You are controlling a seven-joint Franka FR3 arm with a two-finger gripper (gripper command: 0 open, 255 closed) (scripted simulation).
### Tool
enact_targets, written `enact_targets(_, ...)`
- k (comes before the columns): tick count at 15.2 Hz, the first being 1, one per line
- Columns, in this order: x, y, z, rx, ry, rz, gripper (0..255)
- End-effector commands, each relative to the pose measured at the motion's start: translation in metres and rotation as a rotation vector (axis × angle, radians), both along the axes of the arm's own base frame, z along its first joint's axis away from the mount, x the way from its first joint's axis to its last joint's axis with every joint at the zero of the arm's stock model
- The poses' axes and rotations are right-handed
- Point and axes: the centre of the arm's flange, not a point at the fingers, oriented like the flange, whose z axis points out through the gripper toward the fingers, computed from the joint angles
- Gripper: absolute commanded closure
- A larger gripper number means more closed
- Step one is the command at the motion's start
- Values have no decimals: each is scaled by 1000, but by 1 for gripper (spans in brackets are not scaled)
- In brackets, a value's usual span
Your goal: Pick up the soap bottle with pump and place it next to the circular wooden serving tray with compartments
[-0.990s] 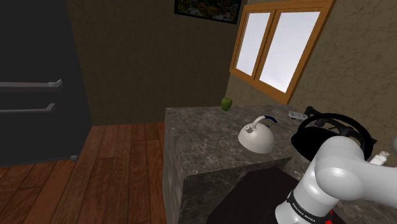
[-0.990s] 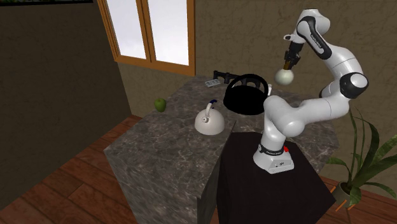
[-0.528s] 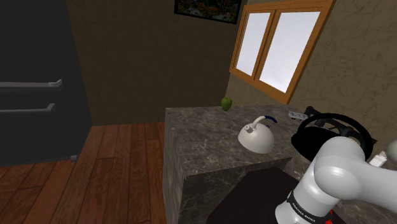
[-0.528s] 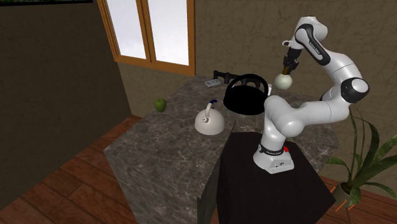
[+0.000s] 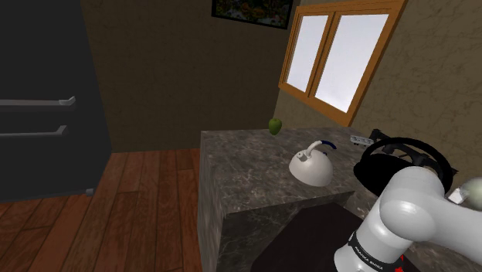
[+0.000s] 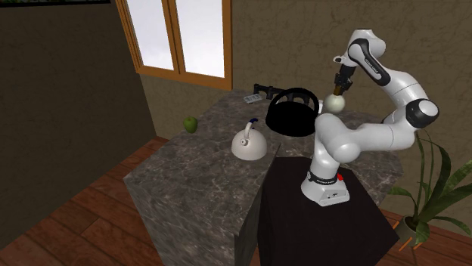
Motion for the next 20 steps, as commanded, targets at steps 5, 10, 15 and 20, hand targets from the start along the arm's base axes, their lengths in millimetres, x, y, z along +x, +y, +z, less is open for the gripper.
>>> enact_targets(5,0,0,-32,-1,0,0,255)
enact_targets(10,0,0,-58,-1,0,0,255)
enact_targets(15,0,0,-82,-1,0,0,255)
enact_targets(20,0,0,-82,-1,0,0,255)
